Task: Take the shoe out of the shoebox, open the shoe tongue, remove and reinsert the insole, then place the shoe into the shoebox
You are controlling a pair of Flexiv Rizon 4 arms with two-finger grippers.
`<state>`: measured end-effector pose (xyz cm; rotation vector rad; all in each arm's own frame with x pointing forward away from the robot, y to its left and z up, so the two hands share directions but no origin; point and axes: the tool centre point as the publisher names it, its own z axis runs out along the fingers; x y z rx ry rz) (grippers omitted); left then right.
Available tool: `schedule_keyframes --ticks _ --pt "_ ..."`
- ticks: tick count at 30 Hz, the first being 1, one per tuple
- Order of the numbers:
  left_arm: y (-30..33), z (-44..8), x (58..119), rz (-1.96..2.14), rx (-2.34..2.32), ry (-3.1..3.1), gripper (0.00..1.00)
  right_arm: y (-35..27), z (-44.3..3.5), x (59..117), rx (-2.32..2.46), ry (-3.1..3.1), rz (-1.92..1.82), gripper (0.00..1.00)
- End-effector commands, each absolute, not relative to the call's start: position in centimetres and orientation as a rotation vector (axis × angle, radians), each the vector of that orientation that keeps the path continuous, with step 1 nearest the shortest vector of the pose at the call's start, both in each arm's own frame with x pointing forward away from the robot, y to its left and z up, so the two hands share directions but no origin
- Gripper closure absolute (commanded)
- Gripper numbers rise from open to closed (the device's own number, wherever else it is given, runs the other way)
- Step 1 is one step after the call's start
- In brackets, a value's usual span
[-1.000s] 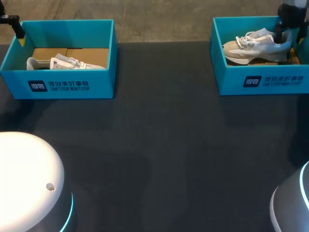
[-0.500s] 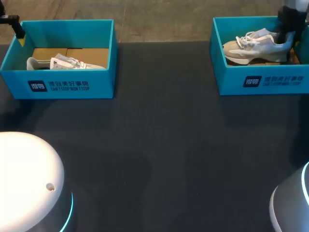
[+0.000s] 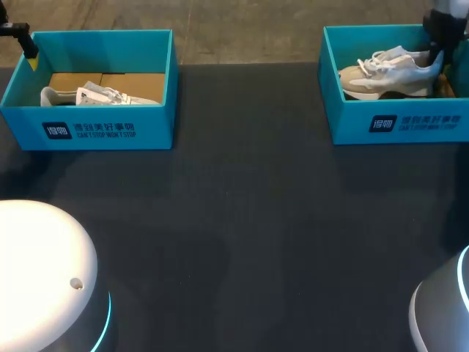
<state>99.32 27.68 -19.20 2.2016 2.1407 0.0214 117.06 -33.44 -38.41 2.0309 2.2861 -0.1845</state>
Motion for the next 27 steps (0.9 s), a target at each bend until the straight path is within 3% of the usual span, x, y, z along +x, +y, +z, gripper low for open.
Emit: schedule_keyframes --ticks 1,9,27 --pt "27.7 -19.2 99.2 0.026 2.202 2.141 0.00 -33.5 -38.1 117.6 2.119 2.344 -0.415 1.00" --pt "27.7 -19.2 99.2 0.026 2.202 2.141 0.00 -34.0 -35.1 117.2 2.159 2.276 -0.431 1.00" --pt "27.7 -19.2 99.2 0.026 2.202 2.141 0.00 -33.7 -23.1 114.0 2.183 2.166 -0.386 1.00"
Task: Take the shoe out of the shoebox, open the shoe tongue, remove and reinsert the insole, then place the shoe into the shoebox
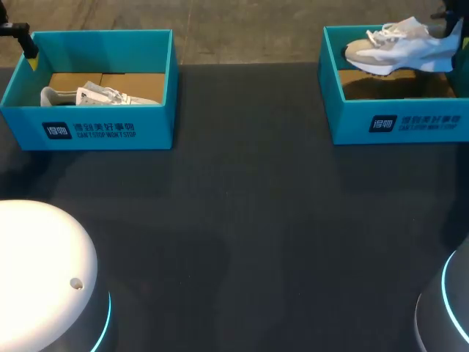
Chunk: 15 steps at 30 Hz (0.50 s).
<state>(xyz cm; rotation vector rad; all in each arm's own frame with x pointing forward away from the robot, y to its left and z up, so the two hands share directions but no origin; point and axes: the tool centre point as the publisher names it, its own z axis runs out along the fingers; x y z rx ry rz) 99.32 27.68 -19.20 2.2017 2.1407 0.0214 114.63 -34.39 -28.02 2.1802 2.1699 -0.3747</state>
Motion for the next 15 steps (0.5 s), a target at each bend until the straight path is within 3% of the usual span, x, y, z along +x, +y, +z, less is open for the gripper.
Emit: schedule_keyframes --ticks 1,15 --pt "27.7 -19.2 99.2 0.026 2.202 2.141 0.00 -33.5 -22.1 113.5 2.184 2.161 -0.384 1.00" --pt "27.7 -19.2 99.2 0.026 2.202 2.141 0.00 -30.9 -13.8 106.6 2.166 2.045 -0.303 1.00"
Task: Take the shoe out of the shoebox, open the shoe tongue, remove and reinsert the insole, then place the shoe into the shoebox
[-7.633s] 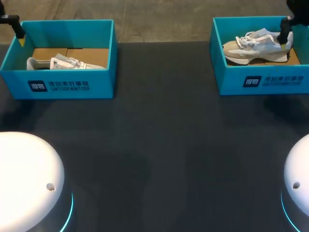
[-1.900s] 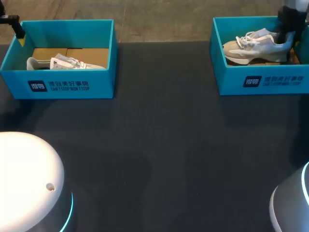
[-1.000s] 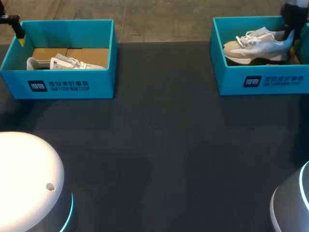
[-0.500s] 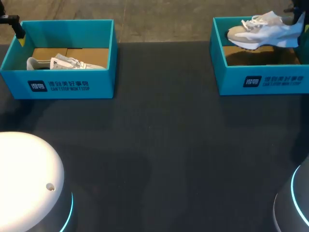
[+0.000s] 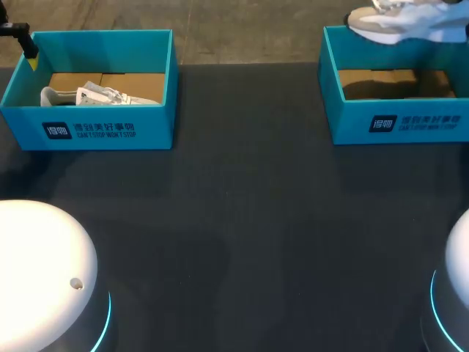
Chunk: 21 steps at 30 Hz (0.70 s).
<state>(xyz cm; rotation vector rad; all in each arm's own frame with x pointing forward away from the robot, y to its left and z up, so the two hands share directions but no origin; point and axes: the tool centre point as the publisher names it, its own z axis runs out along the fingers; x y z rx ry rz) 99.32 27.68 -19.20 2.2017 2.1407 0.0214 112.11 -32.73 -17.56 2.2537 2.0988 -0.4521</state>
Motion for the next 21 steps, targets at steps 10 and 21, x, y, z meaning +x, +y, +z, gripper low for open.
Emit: schedule_keyframes --ticks 10,21 --pt "27.7 -19.2 99.2 0.026 2.202 2.141 0.00 -27.3 -12.5 101.0 2.203 2.005 -0.203 1.00" --pt "27.7 -19.2 99.2 0.026 2.202 2.141 0.00 -21.7 -13.2 93.8 2.231 1.906 -0.084 1.00"
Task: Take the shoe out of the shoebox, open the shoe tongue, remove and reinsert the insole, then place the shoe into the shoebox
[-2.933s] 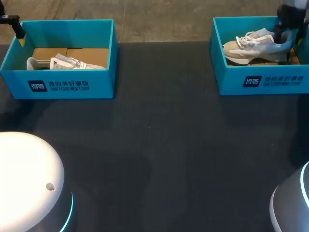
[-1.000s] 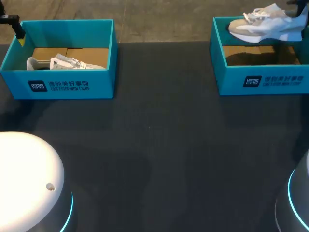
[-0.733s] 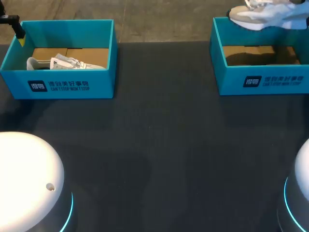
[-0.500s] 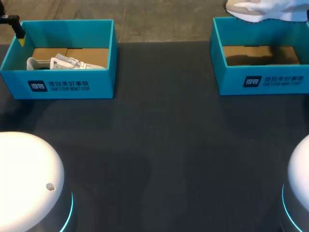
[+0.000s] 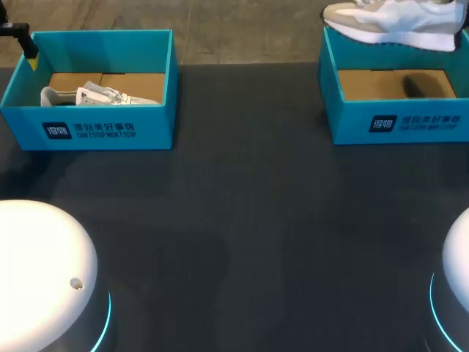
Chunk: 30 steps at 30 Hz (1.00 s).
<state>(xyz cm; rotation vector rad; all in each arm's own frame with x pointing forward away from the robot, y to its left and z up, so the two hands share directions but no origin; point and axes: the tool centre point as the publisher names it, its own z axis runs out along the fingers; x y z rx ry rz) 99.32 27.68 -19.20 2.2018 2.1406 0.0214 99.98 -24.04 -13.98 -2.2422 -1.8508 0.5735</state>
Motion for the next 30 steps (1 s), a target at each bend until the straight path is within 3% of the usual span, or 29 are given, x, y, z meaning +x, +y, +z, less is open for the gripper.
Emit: schedule_keyframes --ticks 1,13,30 --pt "27.7 -19.2 99.2 0.026 2.202 2.141 0.00 -21.3 -13.3 93.3 -2.552 -2.171 0.075 1.00" --pt "27.7 -19.2 99.2 0.026 2.202 2.141 0.00 -17.5 -13.4 88.3 -2.695 -2.133 -0.057 1.00" --pt "27.7 -19.2 99.2 0.026 2.202 2.141 0.00 -13.0 -15.4 85.5 -2.745 -2.119 -0.153 1.00"
